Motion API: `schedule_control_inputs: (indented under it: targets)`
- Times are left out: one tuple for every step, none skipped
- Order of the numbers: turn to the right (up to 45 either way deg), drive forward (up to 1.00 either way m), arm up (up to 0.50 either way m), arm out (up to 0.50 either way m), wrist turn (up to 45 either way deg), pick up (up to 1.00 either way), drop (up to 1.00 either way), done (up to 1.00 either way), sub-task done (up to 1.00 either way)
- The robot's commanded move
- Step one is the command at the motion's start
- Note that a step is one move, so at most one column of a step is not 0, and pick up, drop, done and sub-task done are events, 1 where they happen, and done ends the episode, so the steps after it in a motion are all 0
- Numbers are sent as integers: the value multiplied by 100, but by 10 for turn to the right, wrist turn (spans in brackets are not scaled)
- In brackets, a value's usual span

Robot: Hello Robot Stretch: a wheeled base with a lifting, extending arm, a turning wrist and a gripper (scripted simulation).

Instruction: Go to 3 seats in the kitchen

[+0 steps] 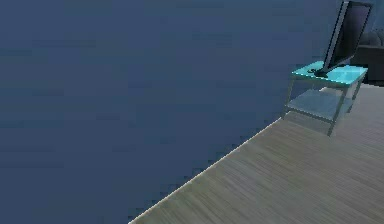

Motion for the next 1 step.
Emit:
schedule_control_inputs:
  targets:
    - [210,0,0,0,0,0,0,0,0]
